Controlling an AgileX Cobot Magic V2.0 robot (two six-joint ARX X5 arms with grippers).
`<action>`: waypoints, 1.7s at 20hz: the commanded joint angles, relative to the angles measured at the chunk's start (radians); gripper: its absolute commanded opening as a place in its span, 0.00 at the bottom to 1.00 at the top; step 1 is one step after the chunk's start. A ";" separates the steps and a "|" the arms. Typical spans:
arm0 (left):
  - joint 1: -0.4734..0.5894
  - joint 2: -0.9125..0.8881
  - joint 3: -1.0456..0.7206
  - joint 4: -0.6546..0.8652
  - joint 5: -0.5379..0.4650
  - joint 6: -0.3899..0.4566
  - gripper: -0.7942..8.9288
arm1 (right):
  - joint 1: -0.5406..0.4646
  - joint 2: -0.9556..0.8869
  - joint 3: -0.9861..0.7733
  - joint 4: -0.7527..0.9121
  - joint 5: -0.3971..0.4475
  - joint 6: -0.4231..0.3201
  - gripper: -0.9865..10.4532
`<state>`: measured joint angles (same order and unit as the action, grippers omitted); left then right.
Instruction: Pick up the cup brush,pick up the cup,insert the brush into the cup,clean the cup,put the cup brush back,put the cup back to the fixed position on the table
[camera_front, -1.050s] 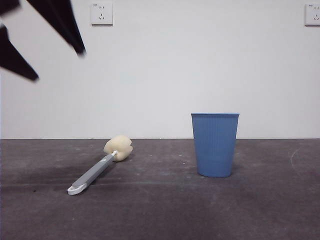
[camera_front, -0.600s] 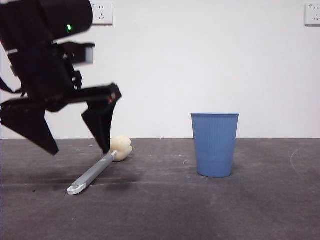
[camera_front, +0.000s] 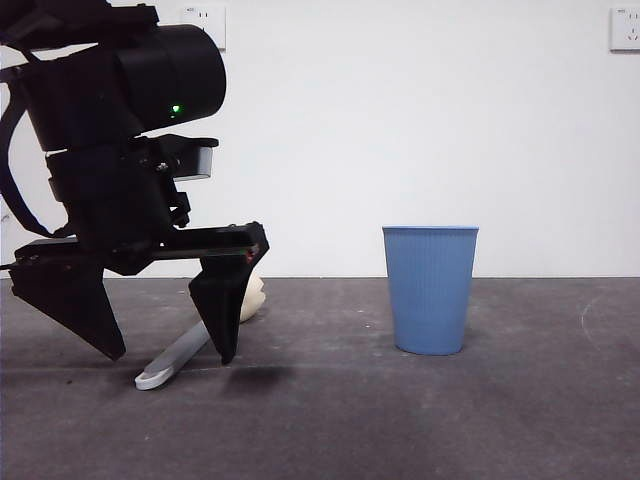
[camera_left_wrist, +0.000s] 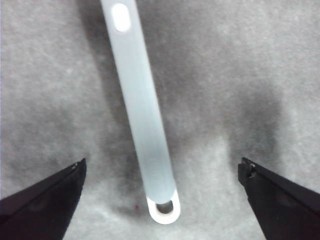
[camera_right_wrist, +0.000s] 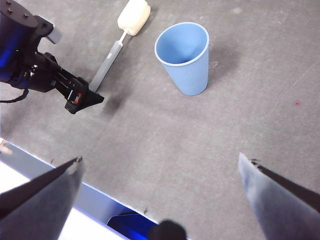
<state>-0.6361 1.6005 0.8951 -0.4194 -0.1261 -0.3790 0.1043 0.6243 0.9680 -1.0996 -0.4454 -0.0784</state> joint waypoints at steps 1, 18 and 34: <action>-0.007 0.008 -0.002 0.002 -0.008 -0.016 0.43 | 0.001 0.000 0.002 0.006 -0.002 0.003 0.58; -0.019 0.037 -0.002 -0.019 0.005 -0.074 0.16 | 0.001 0.000 0.002 0.006 -0.002 0.011 0.58; -0.017 -0.154 0.017 -0.087 0.031 -0.048 0.10 | 0.001 0.019 0.002 0.006 -0.001 0.074 0.58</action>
<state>-0.6514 1.4490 0.9108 -0.5049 -0.0956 -0.4423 0.1043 0.6422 0.9680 -1.0996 -0.4454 -0.0185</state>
